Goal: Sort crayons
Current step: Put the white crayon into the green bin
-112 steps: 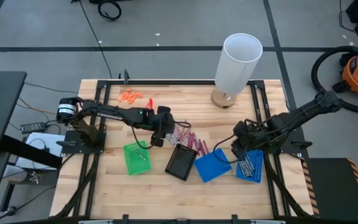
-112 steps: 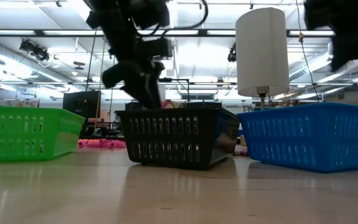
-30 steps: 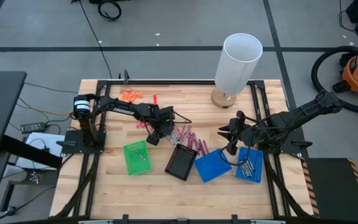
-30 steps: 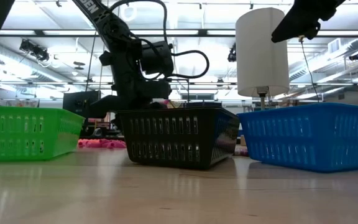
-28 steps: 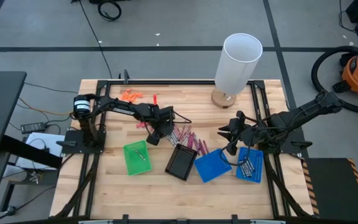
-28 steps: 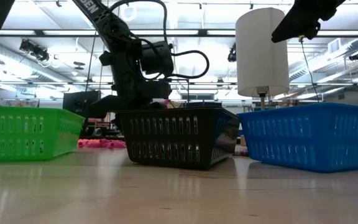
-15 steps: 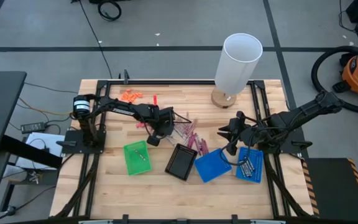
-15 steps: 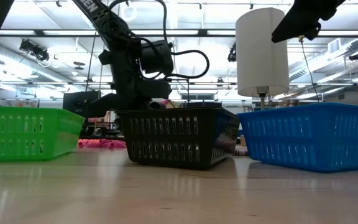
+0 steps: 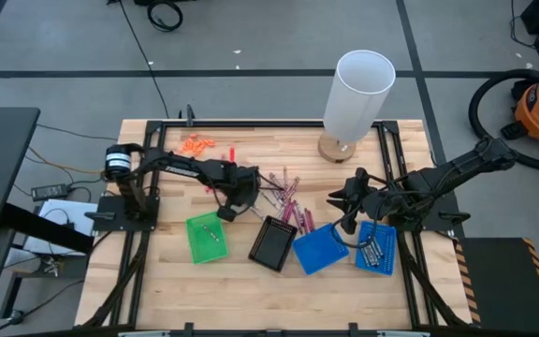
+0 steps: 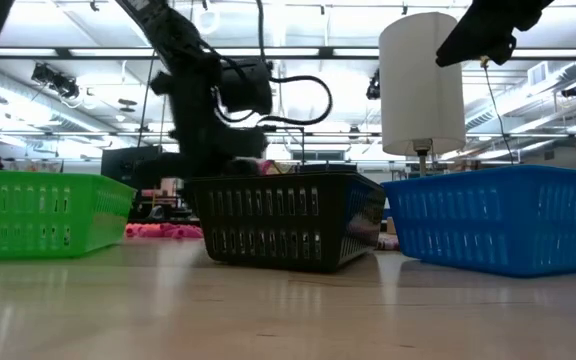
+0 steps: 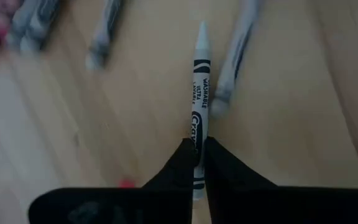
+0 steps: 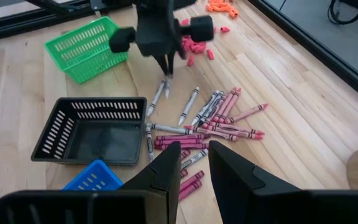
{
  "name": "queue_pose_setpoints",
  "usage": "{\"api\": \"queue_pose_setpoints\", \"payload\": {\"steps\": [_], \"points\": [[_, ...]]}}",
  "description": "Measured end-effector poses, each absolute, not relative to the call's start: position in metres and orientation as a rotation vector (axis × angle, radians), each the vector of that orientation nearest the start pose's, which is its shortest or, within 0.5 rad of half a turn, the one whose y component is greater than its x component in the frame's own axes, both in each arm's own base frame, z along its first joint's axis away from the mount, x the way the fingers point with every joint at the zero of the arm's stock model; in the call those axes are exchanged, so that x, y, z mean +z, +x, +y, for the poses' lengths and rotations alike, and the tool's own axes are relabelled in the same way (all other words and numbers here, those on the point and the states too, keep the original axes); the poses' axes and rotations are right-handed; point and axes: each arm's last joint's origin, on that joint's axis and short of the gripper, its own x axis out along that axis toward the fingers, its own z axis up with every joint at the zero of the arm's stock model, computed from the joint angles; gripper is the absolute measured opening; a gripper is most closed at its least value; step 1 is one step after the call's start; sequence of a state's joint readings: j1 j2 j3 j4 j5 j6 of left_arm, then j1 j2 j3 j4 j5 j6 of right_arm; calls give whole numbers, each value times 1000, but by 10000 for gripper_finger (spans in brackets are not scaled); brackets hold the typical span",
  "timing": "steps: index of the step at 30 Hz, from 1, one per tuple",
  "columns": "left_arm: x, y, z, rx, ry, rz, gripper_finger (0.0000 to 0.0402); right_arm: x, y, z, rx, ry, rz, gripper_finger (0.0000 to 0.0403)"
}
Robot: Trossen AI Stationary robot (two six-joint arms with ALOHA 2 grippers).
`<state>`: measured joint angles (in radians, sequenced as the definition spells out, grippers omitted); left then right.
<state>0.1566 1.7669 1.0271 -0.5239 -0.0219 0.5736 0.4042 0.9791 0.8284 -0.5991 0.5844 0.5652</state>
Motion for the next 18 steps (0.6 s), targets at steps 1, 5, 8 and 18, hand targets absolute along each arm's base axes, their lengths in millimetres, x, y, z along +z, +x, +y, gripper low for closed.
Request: {"api": "queue_pose_setpoints", "payload": {"steps": [1,5,8,18], "points": [[156,317,50,-190,423,1245,16,282,182,60,-350,186,584,92],[183,315,45,-93,471,1176,16,283,182,60,-355,185,581,92],[194,312,40,-50,499,1148,16,283,182,60,-366,180,575,92],[233,302,27,53,505,1007,16,283,182,59,-388,158,565,92]]}}
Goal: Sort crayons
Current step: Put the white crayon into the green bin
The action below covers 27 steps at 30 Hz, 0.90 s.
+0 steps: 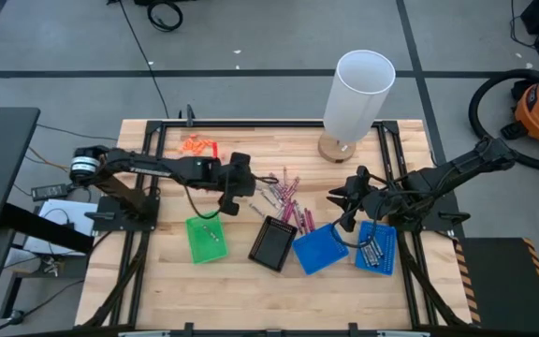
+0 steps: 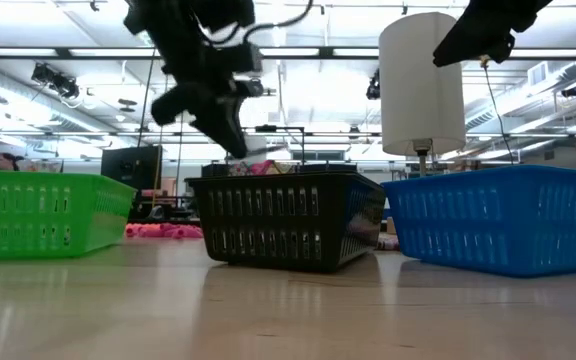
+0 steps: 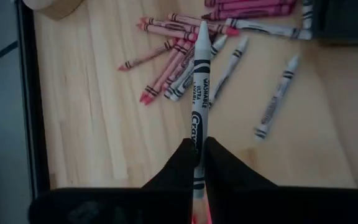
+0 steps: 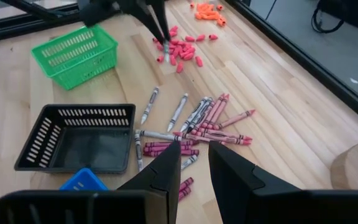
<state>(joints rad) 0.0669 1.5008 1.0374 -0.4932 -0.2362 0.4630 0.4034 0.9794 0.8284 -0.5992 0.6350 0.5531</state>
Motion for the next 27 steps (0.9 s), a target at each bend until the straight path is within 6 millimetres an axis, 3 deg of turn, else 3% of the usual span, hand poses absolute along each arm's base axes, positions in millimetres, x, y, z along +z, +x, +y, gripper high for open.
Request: {"api": "queue_pose_setpoints", "payload": {"steps": [12,19,27], "points": [[270,251,-21,-85,296,1020,16,282,181,57,-432,105,565,92],[268,220,-47,-158,203,1211,16,283,182,54,-464,106,544,92],[267,211,-70,-204,249,1234,16,287,188,48,-488,124,500,92]]}}
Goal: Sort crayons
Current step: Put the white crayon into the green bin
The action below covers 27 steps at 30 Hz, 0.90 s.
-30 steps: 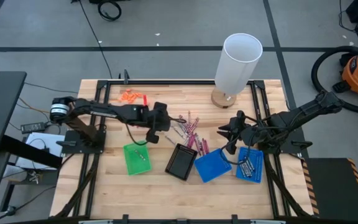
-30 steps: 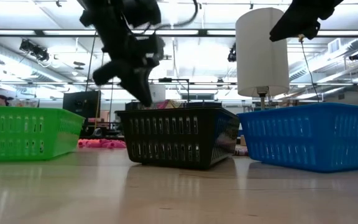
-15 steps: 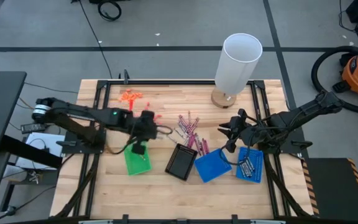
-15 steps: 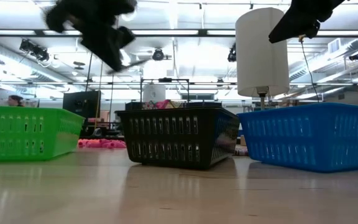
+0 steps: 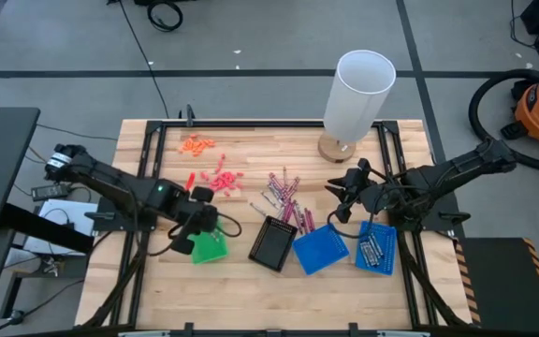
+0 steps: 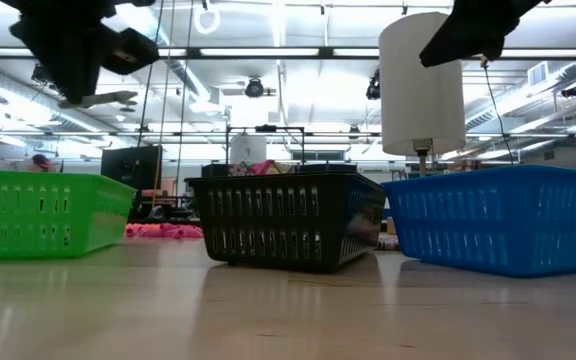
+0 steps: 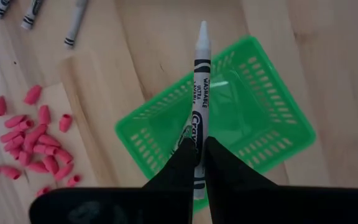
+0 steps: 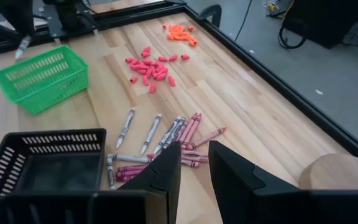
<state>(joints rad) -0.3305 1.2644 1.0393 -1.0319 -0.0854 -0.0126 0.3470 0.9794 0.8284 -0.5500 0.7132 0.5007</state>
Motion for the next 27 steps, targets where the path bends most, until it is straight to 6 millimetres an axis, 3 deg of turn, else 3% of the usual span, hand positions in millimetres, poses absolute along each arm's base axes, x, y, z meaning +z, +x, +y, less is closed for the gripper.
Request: {"api": "queue_pose_setpoints", "payload": {"steps": [16,27], "points": [[264,207,-89,-197,365,1212,16,288,187,53,-454,89,502,92],[226,226,-104,-248,506,1385,16,290,187,58,-420,75,477,92]]}}
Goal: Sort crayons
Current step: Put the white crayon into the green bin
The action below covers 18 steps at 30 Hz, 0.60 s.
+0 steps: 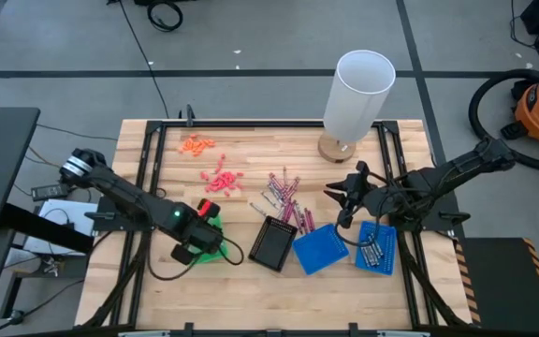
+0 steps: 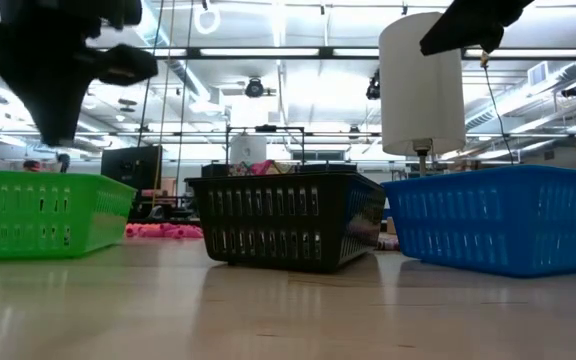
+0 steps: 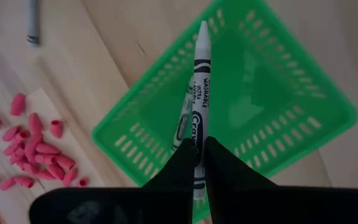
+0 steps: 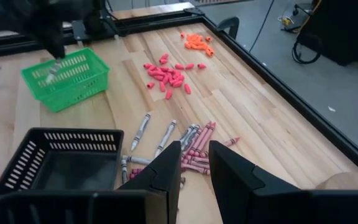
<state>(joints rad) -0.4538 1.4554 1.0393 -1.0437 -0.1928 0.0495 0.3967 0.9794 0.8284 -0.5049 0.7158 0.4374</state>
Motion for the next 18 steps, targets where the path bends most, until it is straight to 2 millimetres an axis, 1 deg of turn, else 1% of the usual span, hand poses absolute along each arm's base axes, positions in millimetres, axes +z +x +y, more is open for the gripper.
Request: {"api": "queue_pose_setpoints", "payload": {"steps": [8,18], "points": [[208,233,-107,-293,583,1459,16,291,187,59,-415,75,470,92],[189,240,-106,-306,620,1556,16,292,188,59,-408,66,463,92]]}}
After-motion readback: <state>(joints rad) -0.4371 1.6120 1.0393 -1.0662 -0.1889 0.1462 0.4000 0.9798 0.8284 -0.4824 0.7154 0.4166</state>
